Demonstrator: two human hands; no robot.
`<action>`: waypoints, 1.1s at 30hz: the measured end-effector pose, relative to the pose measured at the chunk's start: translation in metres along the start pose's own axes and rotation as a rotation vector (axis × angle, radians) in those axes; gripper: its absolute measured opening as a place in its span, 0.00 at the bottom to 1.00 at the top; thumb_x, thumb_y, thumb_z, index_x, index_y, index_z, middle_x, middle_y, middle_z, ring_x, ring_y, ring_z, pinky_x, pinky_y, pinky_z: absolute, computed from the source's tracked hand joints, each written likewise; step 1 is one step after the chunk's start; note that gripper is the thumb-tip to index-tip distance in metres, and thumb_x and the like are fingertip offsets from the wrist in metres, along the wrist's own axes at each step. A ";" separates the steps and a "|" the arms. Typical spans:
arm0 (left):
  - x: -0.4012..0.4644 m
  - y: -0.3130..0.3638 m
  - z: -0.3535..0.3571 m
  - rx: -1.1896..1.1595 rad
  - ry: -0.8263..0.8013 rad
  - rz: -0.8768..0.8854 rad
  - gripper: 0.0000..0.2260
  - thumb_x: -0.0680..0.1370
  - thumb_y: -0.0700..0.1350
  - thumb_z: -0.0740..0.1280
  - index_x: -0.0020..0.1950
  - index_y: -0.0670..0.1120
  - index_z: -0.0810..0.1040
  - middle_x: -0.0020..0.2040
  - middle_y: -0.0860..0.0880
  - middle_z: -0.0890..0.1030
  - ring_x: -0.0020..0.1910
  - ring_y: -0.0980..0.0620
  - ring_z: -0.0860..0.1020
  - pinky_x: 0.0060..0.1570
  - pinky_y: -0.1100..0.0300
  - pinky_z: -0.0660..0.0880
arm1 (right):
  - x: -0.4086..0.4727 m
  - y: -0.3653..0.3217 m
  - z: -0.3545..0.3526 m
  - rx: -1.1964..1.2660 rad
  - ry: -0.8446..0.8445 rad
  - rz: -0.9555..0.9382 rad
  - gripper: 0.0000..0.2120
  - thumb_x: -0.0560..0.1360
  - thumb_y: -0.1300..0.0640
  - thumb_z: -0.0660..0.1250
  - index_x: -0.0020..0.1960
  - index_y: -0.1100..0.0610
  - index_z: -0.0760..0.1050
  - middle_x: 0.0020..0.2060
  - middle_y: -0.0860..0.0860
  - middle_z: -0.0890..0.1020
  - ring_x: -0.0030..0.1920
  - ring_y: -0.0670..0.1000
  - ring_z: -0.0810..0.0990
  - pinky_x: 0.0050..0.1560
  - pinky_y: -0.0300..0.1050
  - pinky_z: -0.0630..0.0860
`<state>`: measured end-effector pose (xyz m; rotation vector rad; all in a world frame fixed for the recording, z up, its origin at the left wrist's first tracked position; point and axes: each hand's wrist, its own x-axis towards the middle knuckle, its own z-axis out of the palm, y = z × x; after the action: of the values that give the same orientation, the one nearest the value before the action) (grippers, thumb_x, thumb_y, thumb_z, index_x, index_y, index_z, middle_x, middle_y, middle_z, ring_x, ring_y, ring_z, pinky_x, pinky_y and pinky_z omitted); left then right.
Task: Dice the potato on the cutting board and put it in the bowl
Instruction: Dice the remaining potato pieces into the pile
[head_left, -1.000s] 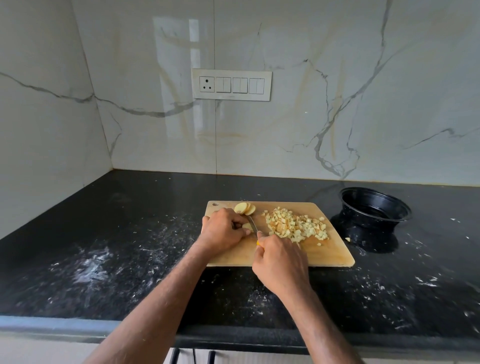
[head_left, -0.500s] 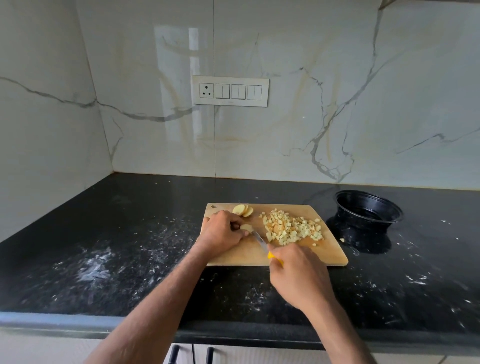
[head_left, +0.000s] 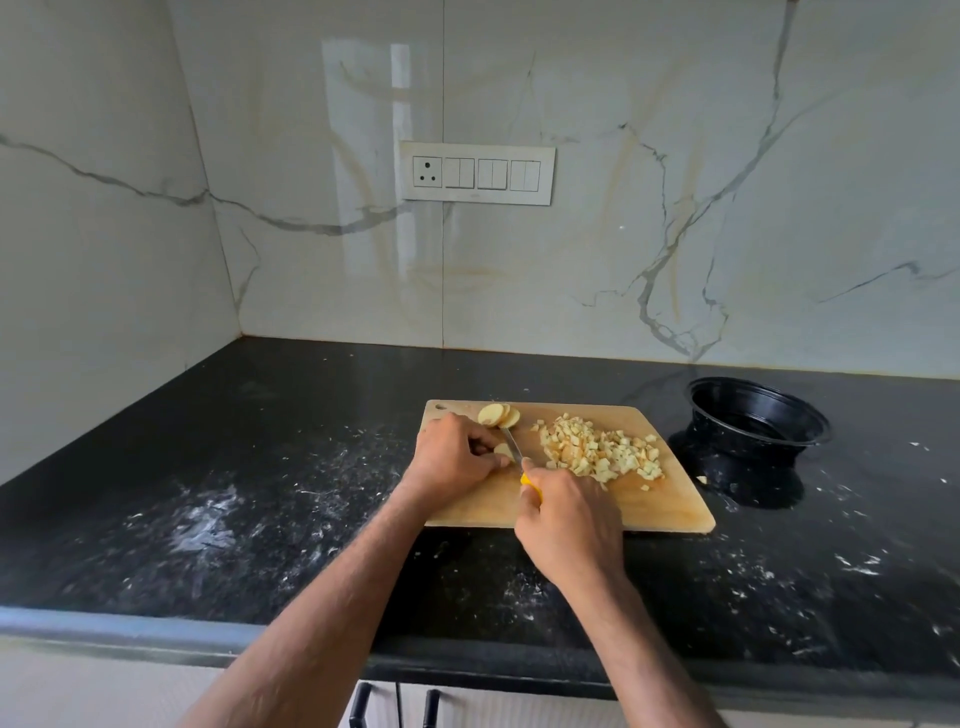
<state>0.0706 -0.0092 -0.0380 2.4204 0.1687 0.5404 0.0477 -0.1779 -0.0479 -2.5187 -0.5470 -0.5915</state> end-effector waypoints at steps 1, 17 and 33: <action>0.000 0.000 0.000 -0.003 0.001 -0.001 0.07 0.71 0.49 0.79 0.48 0.51 0.88 0.43 0.55 0.86 0.44 0.57 0.81 0.52 0.56 0.78 | 0.001 0.000 0.000 -0.010 -0.001 -0.003 0.15 0.79 0.50 0.66 0.63 0.49 0.81 0.35 0.43 0.85 0.27 0.41 0.71 0.27 0.33 0.65; 0.002 0.002 0.001 0.025 0.005 -0.059 0.07 0.71 0.50 0.79 0.48 0.52 0.88 0.44 0.55 0.85 0.47 0.53 0.80 0.57 0.50 0.76 | -0.016 -0.002 -0.006 -0.088 -0.133 -0.036 0.13 0.82 0.52 0.60 0.50 0.53 0.82 0.33 0.45 0.82 0.26 0.43 0.75 0.26 0.37 0.74; -0.002 -0.003 -0.004 -0.077 -0.010 -0.058 0.07 0.74 0.39 0.75 0.49 0.49 0.88 0.43 0.56 0.86 0.41 0.66 0.79 0.40 0.78 0.72 | 0.004 -0.008 -0.011 -0.014 0.024 -0.014 0.15 0.80 0.50 0.64 0.64 0.47 0.81 0.37 0.45 0.86 0.23 0.41 0.64 0.24 0.30 0.53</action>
<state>0.0671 -0.0052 -0.0372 2.3356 0.2095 0.4992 0.0435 -0.1762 -0.0343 -2.5197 -0.5539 -0.6313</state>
